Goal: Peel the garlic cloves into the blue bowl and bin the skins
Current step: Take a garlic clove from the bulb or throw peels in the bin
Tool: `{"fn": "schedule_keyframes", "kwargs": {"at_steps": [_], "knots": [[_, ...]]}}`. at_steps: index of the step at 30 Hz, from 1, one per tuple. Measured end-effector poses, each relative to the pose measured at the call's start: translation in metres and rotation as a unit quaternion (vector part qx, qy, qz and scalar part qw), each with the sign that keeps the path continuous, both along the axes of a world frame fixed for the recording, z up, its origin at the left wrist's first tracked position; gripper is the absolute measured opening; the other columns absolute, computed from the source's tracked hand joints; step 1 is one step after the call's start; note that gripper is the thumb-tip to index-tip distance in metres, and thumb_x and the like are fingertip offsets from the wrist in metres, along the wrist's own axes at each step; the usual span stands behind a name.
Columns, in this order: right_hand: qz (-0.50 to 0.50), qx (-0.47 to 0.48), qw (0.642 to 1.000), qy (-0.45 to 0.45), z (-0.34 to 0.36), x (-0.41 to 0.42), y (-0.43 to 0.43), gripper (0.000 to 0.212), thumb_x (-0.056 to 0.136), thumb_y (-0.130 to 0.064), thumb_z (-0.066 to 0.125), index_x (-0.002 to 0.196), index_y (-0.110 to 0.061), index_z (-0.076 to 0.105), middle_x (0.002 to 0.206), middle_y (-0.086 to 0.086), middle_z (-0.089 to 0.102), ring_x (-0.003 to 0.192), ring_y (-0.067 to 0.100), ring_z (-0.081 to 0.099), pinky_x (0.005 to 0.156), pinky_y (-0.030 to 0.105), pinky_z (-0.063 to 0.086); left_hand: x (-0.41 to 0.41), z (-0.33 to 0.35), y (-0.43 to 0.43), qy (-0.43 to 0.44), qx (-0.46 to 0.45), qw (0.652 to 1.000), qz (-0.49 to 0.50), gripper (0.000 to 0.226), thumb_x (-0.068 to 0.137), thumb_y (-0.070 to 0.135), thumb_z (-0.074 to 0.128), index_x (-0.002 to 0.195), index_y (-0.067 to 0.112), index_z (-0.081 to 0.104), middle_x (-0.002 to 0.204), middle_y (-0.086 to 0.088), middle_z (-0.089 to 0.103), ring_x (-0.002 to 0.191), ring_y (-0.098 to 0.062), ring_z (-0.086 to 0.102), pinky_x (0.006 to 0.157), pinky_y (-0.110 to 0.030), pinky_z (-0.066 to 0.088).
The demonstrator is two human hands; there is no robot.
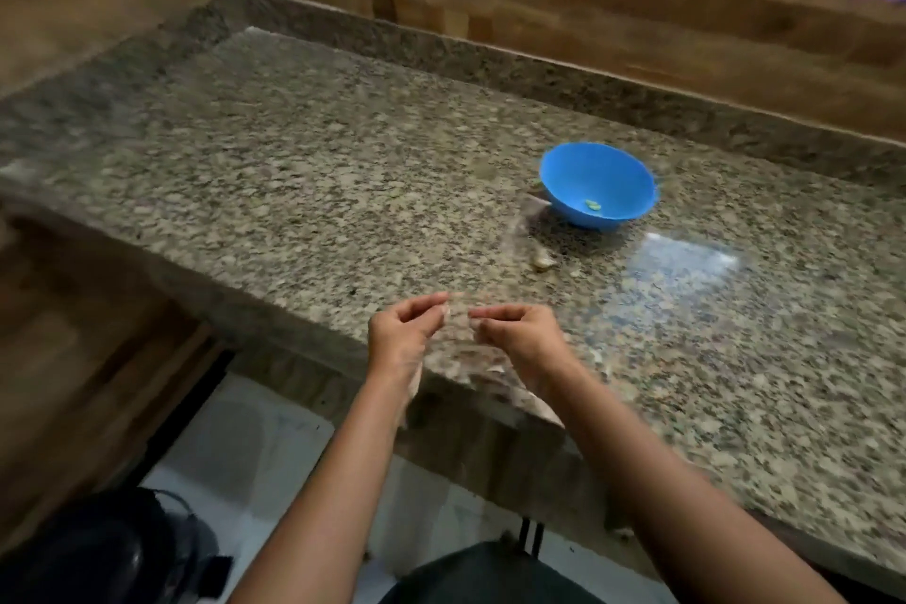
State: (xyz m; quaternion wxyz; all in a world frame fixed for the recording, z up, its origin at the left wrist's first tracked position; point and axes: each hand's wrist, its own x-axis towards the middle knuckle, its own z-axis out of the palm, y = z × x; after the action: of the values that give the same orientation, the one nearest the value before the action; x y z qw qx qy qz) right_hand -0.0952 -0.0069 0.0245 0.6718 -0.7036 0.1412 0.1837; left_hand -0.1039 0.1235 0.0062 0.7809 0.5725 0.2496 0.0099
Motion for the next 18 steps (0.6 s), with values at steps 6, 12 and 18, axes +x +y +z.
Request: {"fn": "schedule_keyframes", "kwargs": {"at_steps": [6,12,18], "knots": [[0.148,0.019,0.989,0.011,-0.008,-0.021,0.152,0.015,0.083,0.006,0.061,0.097,0.004,0.068,0.065,0.003,0.064,0.054,0.005,0.058,0.057,0.013,0.049,-0.068,-0.002,0.135,-0.016,-0.054,0.984,0.167,0.020,0.080,-0.014,0.060,0.076,0.005,0.065,0.056,0.004,0.067,0.052,-0.002,0.060,0.058,-0.012,0.050],[0.240,0.049,0.968,0.052,-0.031,-0.078,0.323,0.019,0.084,0.010,0.058,0.103,0.014,0.062,0.072,0.011,0.061,0.066,0.017,0.056,0.064,0.018,0.050,-0.162,-0.021,0.291,0.036,-0.031,0.957,0.287,0.013,0.084,-0.008,0.061,0.086,0.003,0.067,0.062,0.001,0.066,0.056,-0.004,0.060,0.064,-0.013,0.050],[0.359,0.033,0.929,0.085,-0.055,-0.129,0.456,0.008,0.083,0.013,0.057,0.083,0.011,0.064,0.068,0.009,0.065,0.063,0.017,0.062,0.070,0.025,0.053,-0.238,-0.043,0.400,0.073,-0.065,0.903,0.418,0.012,0.085,-0.012,0.056,0.094,-0.008,0.063,0.056,0.006,0.067,0.060,-0.004,0.064,0.065,-0.012,0.052]]}}
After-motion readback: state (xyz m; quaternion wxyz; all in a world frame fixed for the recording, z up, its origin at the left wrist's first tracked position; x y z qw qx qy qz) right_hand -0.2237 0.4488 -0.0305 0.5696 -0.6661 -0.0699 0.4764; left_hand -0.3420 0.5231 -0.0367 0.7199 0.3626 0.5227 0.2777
